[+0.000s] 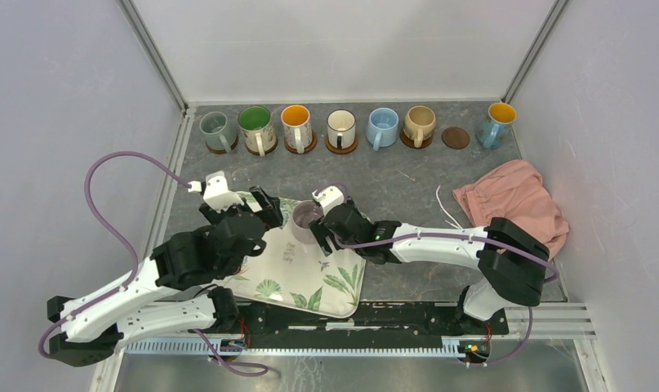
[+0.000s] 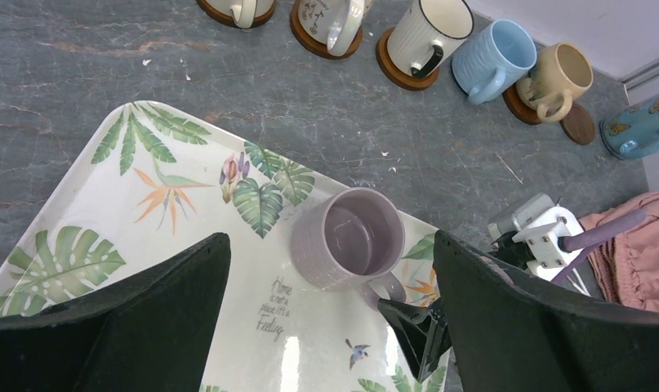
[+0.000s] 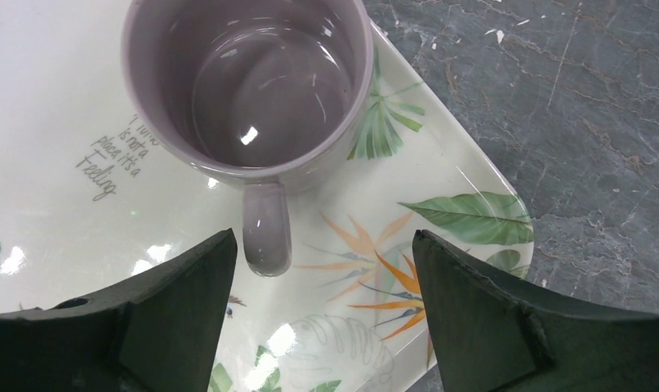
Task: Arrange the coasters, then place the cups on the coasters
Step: Pick up the cup from the tray, then place the cup on the coaster.
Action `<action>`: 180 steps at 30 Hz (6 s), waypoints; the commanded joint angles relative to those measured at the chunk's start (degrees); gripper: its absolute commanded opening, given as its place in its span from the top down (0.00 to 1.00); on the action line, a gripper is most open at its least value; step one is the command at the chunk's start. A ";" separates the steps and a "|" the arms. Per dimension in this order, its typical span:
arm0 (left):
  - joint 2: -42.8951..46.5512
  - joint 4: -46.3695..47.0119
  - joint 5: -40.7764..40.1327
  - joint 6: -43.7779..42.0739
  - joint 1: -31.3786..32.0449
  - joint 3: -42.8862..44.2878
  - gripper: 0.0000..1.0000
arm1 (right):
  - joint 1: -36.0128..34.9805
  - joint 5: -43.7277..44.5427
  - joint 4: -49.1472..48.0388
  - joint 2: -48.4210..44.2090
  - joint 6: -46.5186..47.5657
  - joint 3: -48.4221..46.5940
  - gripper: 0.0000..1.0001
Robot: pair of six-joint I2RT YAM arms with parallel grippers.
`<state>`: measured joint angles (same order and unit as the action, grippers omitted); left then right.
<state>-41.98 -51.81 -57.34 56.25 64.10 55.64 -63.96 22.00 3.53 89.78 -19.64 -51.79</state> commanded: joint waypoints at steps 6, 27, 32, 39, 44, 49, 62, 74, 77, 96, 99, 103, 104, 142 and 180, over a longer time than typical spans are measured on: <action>-0.94 2.64 -1.64 -3.71 0.17 0.17 0.00 | -0.93 -2.22 -1.38 -0.13 0.28 -1.97 0.16; -0.87 5.30 -1.92 -4.44 0.21 -3.08 0.00 | -1.87 -4.18 -3.10 5.64 0.83 -4.24 0.26; -3.35 5.09 -1.94 -4.88 0.23 -1.97 0.00 | -1.82 -3.34 -3.85 6.61 2.00 -4.09 0.29; -5.41 4.32 -1.56 -4.91 0.21 -1.69 0.00 | -1.80 -4.81 -6.93 8.30 2.64 -4.28 0.40; -5.68 4.56 -1.29 -4.94 0.16 -2.71 0.00 | -1.87 -4.10 -6.39 8.53 3.11 -4.72 0.71; -5.42 5.19 -2.07 -5.77 0.15 -2.89 0.00 | -1.86 -2.88 -5.52 7.34 3.33 -4.02 0.99; 0.20 7.89 -2.92 -8.05 0.23 -7.49 0.00 | -1.84 -0.34 -4.70 0.11 3.83 -1.90 1.00; 1.77 10.89 -4.08 -13.73 0.18 -9.44 0.00 | -1.16 1.13 -3.78 -6.49 2.81 -0.87 1.00; 2.45 11.82 -4.59 -16.39 0.20 -9.06 0.00 | 0.51 1.68 -2.44 -9.55 2.34 0.21 1.00; 1.91 14.11 -1.69 -30.90 0.21 -5.69 0.00 | 23.25 5.07 9.23 -25.12 2.19 7.14 1.00; 2.35 15.31 -1.92 -33.12 0.20 -6.04 0.00 | 27.93 5.01 10.04 -25.44 3.21 7.14 1.00; 2.99 15.99 -1.86 -34.26 0.16 -6.45 0.00 | 34.93 3.50 9.96 -25.60 4.57 7.01 1.00; 3.14 15.99 -1.80 -34.27 0.15 -6.61 0.00 | 36.60 2.94 9.63 -25.45 5.13 6.92 1.00; 4.01 16.40 -1.36 -33.92 0.17 -7.95 0.00 | 63.64 -5.42 -2.55 14.20 9.07 -28.20 1.00; 1.08 16.83 -3.02 -34.88 0.16 -8.44 0.00 | 66.51 -8.51 -1.81 26.09 8.25 -35.75 1.00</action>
<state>-40.88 -37.08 -58.41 24.36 64.10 47.40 2.42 12.49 9.52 118.06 -11.22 -85.08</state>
